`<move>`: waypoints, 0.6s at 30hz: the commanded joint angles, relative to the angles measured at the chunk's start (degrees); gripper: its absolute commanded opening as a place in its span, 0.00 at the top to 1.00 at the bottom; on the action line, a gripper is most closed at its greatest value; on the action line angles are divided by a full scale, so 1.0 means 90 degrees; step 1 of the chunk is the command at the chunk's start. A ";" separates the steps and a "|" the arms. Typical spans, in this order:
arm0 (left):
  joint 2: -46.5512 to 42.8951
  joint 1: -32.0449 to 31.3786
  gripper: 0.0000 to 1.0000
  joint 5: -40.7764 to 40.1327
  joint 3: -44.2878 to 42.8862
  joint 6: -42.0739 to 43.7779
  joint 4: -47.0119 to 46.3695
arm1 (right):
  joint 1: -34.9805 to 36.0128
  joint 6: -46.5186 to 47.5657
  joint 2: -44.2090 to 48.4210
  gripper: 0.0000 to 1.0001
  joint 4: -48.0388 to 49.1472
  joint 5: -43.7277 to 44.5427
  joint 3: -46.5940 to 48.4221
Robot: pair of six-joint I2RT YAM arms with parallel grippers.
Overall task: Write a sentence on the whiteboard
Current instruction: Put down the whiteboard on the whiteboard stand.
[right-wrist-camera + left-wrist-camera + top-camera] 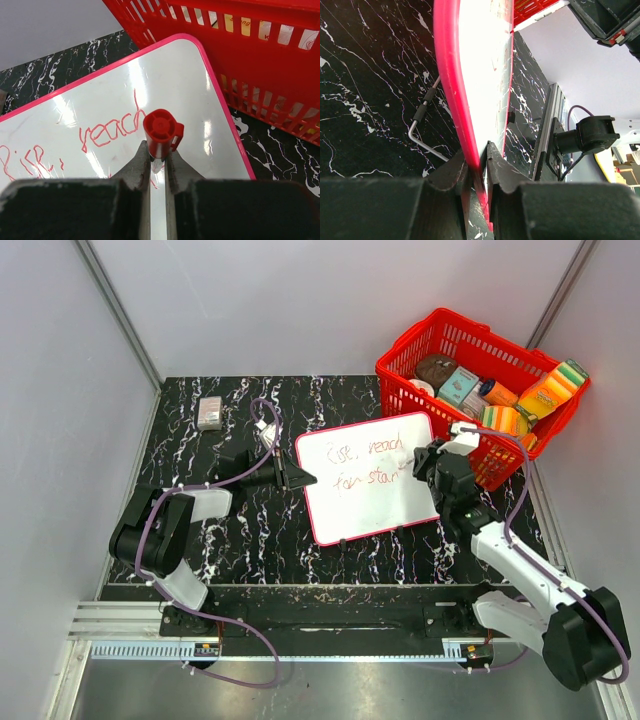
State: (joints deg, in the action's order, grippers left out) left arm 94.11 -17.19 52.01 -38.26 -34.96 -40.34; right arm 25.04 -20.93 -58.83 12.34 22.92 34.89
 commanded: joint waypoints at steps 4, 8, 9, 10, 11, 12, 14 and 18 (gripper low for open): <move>-0.0163 -0.0092 1.00 -0.0134 -0.0124 0.0525 -0.0098 | -0.0047 -0.0155 0.0189 1.00 -0.0150 -0.0095 -0.0147; -0.0153 -0.0092 1.00 -0.0134 -0.0124 0.0525 -0.0098 | -0.0048 -0.0184 0.0247 1.00 -0.0199 -0.0115 -0.0234; -0.0163 -0.0102 1.00 -0.0134 -0.0124 0.0525 -0.0108 | -0.0048 -0.0194 0.0267 1.00 -0.0218 -0.0115 -0.0254; -0.0163 -0.0102 1.00 -0.0134 -0.0114 0.0535 -0.0108 | -0.0048 -0.0204 0.0286 1.00 -0.0219 -0.0105 -0.0273; -0.0163 -0.0102 1.00 -0.0134 -0.0124 0.0525 -0.0108 | -0.0048 -0.0204 0.0296 1.00 -0.0219 -0.0095 -0.0274; -0.0163 -0.0102 1.00 -0.0134 -0.0124 0.0535 -0.0098 | -0.0048 -0.0204 0.0345 1.00 -0.0219 -0.0085 -0.0283; -0.0163 -0.0102 1.00 -0.0144 -0.0124 0.0535 -0.0098 | -0.0048 -0.0194 0.0384 1.00 -0.0199 -0.0037 -0.0245; -0.0153 -0.0102 1.00 -0.0134 -0.0124 0.0535 -0.0108 | -0.0048 -0.0136 0.0472 1.00 -0.0092 0.0080 -0.0089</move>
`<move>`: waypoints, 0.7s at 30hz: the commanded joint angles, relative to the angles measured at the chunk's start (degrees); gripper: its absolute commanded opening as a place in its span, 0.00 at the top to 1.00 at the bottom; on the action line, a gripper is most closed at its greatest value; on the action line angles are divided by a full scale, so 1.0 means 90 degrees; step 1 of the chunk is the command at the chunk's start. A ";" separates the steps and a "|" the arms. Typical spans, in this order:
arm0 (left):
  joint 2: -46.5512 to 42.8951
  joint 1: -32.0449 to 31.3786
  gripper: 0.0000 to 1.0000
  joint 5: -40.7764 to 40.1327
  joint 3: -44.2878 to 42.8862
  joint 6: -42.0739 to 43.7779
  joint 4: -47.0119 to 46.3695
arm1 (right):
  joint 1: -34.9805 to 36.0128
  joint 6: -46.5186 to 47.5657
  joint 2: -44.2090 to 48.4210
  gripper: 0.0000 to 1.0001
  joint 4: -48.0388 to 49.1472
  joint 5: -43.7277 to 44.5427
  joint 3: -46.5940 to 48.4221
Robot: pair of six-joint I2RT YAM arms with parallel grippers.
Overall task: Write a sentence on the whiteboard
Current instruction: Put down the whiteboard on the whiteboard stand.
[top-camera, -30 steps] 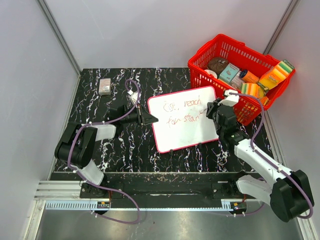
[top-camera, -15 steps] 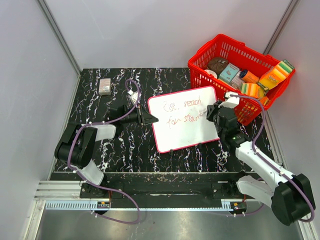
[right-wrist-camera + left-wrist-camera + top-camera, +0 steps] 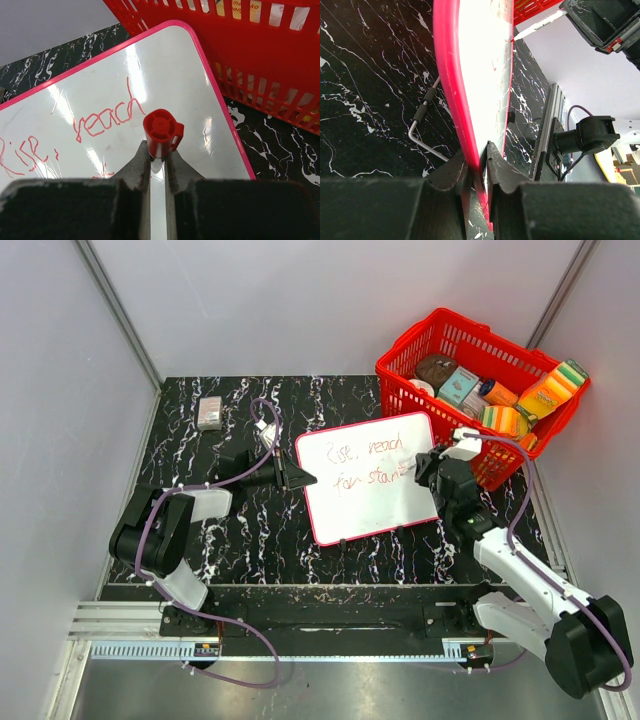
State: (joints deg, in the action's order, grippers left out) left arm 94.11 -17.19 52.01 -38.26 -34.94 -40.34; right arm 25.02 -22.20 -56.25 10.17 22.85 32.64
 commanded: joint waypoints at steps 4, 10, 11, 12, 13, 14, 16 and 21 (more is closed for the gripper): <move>-0.0153 -0.0102 1.00 -0.0144 -0.0124 0.0532 -0.0108 | -0.0045 0.0142 0.0078 1.00 0.0266 0.0205 0.0386; -0.0153 -0.0092 1.00 -0.0134 -0.0133 0.0532 -0.0108 | -0.0055 0.0317 -0.0273 1.00 0.0519 0.0293 0.0718; -0.0153 -0.0102 1.00 -0.0125 -0.0124 0.0532 -0.0108 | -0.0055 0.0337 -0.0341 1.00 0.0530 0.0312 0.0748; -0.0153 -0.0102 1.00 -0.0124 -0.0124 0.0532 -0.0098 | -0.0055 0.0347 -0.0371 1.00 0.0530 0.0332 0.0767; -0.0163 -0.0102 1.00 -0.0134 -0.0124 0.0523 -0.0108 | -0.0065 0.0337 -0.0400 1.00 0.0530 0.0342 0.0806; -0.0163 -0.0092 1.00 -0.0144 -0.0124 0.0532 -0.0098 | -0.0055 0.0337 -0.0420 1.00 0.0549 0.0371 0.0807; -0.0153 -0.0102 1.00 -0.0124 -0.0124 0.0532 -0.0098 | -0.0065 0.0337 -0.0430 1.00 0.0559 0.0400 0.0787; -0.0153 -0.0102 1.00 -0.0125 -0.0124 0.0532 -0.0098 | -0.0123 0.0337 -0.0371 1.00 0.0578 0.0439 0.0651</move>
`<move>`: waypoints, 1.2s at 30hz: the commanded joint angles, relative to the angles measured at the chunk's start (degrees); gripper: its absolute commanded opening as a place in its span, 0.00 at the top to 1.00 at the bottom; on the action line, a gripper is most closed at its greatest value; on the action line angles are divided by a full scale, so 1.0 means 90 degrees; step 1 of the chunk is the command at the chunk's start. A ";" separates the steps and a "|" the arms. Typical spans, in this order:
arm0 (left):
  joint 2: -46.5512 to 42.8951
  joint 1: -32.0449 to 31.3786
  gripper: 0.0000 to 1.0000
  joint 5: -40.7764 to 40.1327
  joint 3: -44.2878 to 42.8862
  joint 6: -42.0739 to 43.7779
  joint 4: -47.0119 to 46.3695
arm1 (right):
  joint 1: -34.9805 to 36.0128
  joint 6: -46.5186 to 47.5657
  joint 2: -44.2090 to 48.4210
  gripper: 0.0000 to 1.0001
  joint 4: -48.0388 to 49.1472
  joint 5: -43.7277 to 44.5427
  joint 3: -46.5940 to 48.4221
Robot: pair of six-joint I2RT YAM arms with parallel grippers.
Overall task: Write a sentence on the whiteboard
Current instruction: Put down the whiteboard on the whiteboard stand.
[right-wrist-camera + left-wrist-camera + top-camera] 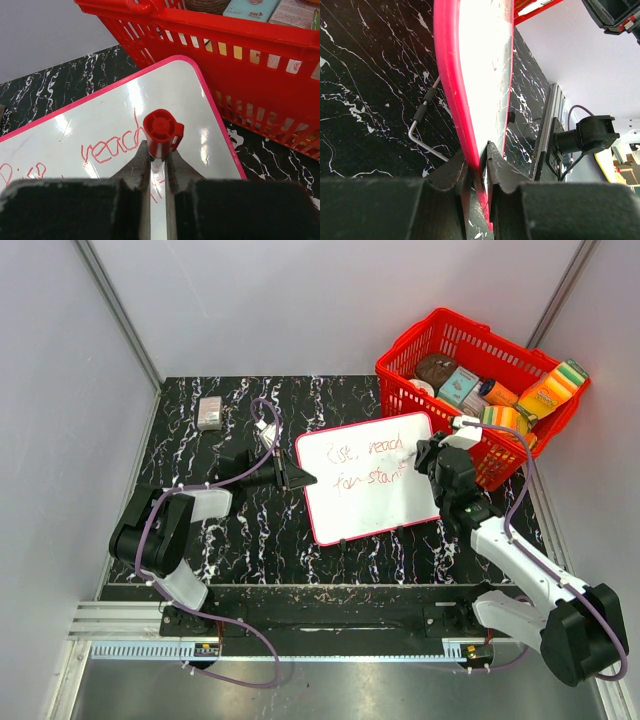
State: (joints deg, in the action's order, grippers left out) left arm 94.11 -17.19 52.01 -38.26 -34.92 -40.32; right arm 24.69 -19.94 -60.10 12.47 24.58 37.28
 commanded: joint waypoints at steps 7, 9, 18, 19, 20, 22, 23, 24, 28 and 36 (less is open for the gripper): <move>-0.0153 -0.0102 1.00 -0.0134 -0.0124 0.0540 -0.0101 | -0.0116 -0.0001 -0.0012 1.00 0.0382 0.0170 0.0077; -0.0153 -0.0102 1.00 -0.0124 -0.0124 0.0540 -0.0091 | -0.0106 -0.0020 -0.0032 1.00 0.0421 0.0140 0.0057; -0.0153 -0.0102 1.00 -0.0125 -0.0124 0.0540 -0.0091 | -0.0126 -0.0089 -0.0198 1.00 0.0451 0.0091 -0.0050; -0.0163 -0.0102 1.00 -0.0134 -0.0124 0.0530 -0.0091 | -0.0126 -0.0089 -0.0188 1.00 0.0450 0.0082 -0.0069; -0.0153 -0.0102 1.00 -0.0125 -0.0124 0.0530 -0.0091 | -0.0126 -0.0098 -0.0178 1.00 0.0450 0.0082 -0.0089; -0.0163 -0.0102 1.00 -0.0134 -0.0124 0.0530 -0.0101 | -0.0126 -0.0108 -0.0130 1.00 0.0402 0.0072 -0.0138; -0.0163 -0.0102 1.00 -0.0125 -0.0124 0.0540 -0.0091 | -0.0126 -0.0108 -0.0110 1.00 0.0392 0.0052 -0.0148; -0.0163 -0.0102 1.00 -0.0124 -0.0124 0.0540 -0.0101 | -0.0126 -0.0128 -0.0061 1.00 0.0334 0.0033 -0.0167; -0.0153 -0.0102 1.00 -0.0134 -0.0124 0.0530 -0.0091 | -0.0126 -0.0157 -0.0003 1.00 0.0245 -0.0035 -0.0245; -0.0153 -0.0102 1.00 -0.0134 -0.0124 0.0540 -0.0091 | -0.0126 -0.0264 0.0076 1.00 0.0050 -0.0104 -0.0470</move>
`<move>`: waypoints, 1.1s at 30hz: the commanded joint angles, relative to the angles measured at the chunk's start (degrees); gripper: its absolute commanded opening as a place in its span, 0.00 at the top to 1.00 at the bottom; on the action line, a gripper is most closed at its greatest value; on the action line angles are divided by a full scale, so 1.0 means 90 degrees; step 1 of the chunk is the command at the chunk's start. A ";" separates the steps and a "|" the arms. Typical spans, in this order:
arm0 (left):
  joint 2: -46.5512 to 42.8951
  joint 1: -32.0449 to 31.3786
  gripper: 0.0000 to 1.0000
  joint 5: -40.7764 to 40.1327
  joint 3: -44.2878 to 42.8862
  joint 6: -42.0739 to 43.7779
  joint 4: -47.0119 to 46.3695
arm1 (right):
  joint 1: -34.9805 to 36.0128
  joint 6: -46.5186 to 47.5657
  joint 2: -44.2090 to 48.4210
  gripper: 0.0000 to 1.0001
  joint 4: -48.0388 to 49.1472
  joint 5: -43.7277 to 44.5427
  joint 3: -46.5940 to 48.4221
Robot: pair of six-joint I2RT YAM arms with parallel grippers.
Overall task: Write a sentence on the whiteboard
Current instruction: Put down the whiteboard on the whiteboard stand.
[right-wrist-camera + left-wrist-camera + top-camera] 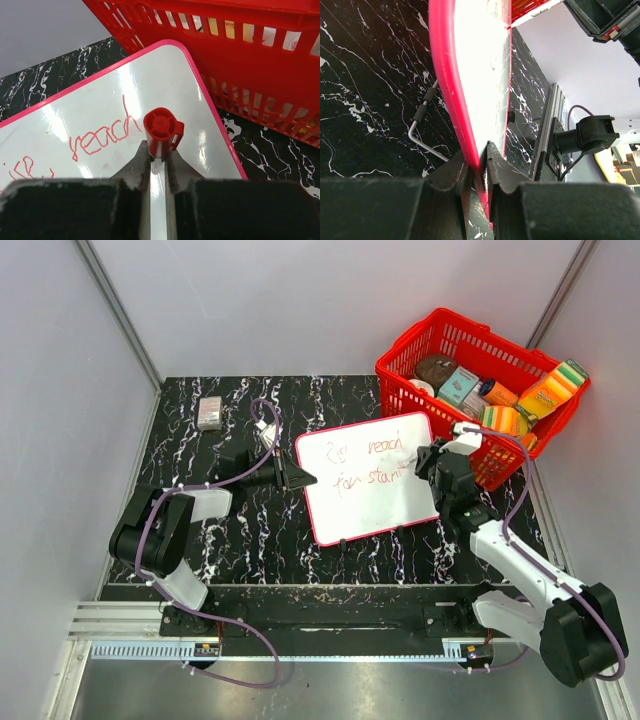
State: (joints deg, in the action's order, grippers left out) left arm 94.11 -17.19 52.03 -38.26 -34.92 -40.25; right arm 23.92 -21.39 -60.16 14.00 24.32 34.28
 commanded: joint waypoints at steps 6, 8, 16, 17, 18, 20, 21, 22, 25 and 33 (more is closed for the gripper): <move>-0.0163 -0.0102 1.00 -0.0146 -0.0124 0.0549 -0.0079 | -0.0041 -0.0202 0.0180 1.00 -0.0286 -0.0172 -0.0274; -0.0173 -0.0102 1.00 -0.0146 -0.0124 0.0540 -0.0088 | -0.0031 -0.0241 0.0220 1.00 -0.0354 -0.0211 -0.0342; -0.0173 -0.0102 1.00 -0.0137 -0.0124 0.0550 -0.0079 | -0.0031 -0.0251 0.0376 1.00 -0.0530 -0.0192 -0.0411; -0.0173 -0.0102 1.00 -0.0146 -0.0124 0.0540 -0.0079 | -0.0050 -0.0251 0.0386 1.00 -0.0549 -0.0173 -0.0401; -0.0173 -0.0102 1.00 -0.0137 -0.0124 0.0549 -0.0079 | -0.0041 -0.0241 0.0395 1.00 -0.0569 -0.0143 -0.0401; -0.0173 -0.0102 1.00 -0.0146 -0.0124 0.0559 -0.0079 | -0.0041 -0.0231 0.0415 1.00 -0.0608 -0.0114 -0.0401; -0.0163 -0.0102 1.00 -0.0146 -0.0124 0.0550 -0.0079 | -0.0051 -0.0231 0.0444 1.00 -0.0608 -0.0056 -0.0401; -0.0163 -0.0102 1.00 -0.0146 -0.0124 0.0550 -0.0069 | -0.0041 -0.0212 0.0444 1.00 -0.0608 -0.0036 -0.0401; -0.0173 -0.0102 1.00 -0.0137 -0.0124 0.0559 -0.0069 | -0.0041 -0.0173 0.0464 1.00 -0.0628 0.0081 -0.0382; -0.0163 -0.0102 1.00 -0.0156 -0.0114 0.0559 -0.0079 | -0.0051 -0.0094 0.0464 1.00 -0.0540 0.0325 -0.0186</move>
State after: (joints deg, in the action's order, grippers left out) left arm 94.08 -17.19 52.03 -38.26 -34.89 -40.16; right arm 23.88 -23.38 -56.27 10.24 23.92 31.27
